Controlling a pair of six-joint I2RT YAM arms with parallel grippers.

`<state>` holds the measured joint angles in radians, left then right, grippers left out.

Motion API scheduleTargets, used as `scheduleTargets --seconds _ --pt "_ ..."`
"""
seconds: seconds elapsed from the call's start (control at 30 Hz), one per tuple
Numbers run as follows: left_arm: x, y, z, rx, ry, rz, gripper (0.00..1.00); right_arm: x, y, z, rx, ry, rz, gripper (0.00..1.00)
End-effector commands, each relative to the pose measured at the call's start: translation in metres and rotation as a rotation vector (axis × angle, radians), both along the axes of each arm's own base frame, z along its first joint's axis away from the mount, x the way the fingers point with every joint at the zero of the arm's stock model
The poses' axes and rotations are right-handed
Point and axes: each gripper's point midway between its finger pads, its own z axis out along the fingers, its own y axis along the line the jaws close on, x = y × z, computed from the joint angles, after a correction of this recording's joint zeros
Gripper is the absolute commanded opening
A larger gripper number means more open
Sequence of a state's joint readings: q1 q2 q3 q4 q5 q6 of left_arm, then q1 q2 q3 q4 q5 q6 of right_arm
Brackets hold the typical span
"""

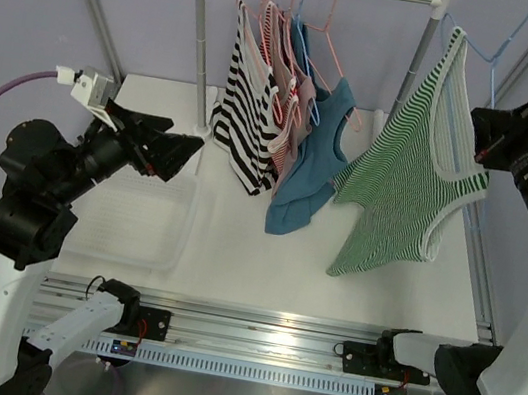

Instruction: Remove the tank top from the hanger

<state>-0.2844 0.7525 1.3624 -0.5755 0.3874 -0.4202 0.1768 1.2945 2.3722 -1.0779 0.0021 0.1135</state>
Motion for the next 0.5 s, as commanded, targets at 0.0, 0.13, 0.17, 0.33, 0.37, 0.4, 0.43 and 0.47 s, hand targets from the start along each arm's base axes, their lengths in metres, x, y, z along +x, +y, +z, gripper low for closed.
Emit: scheduleTargets --seconds 0.0,0.13,0.17,0.33,0.37,0.4,0.43,0.47 --pt "0.004 -0.014 0.057 -0.055 -0.134 -0.069 0.99 -0.042 0.006 0.007 0.034 -0.007 0.066 0.00" --pt "0.034 -0.031 0.071 -0.040 -0.148 -0.036 0.99 -0.081 0.025 -0.017 0.039 0.059 0.210 0.00" --pt "0.049 -0.039 0.065 -0.003 -0.138 -0.018 0.99 -0.080 0.030 -0.032 0.037 0.106 0.238 0.00" --pt "0.050 -0.093 0.067 0.067 -0.185 0.025 0.99 -0.117 0.047 -0.052 0.043 0.121 0.379 0.00" --pt "0.049 -0.100 0.065 0.089 -0.200 0.030 0.99 -0.116 0.050 -0.064 0.042 0.151 0.400 0.00" --pt "0.047 -0.118 0.057 0.110 -0.197 0.035 0.99 -0.119 0.053 -0.067 0.046 0.154 0.423 0.00" --pt "0.047 -0.126 0.058 0.117 -0.225 0.045 0.99 -0.130 0.059 -0.065 0.056 0.139 0.467 0.00" --pt "0.044 -0.134 0.057 0.121 -0.231 0.044 0.99 -0.129 0.062 -0.072 0.063 0.160 0.486 0.00"
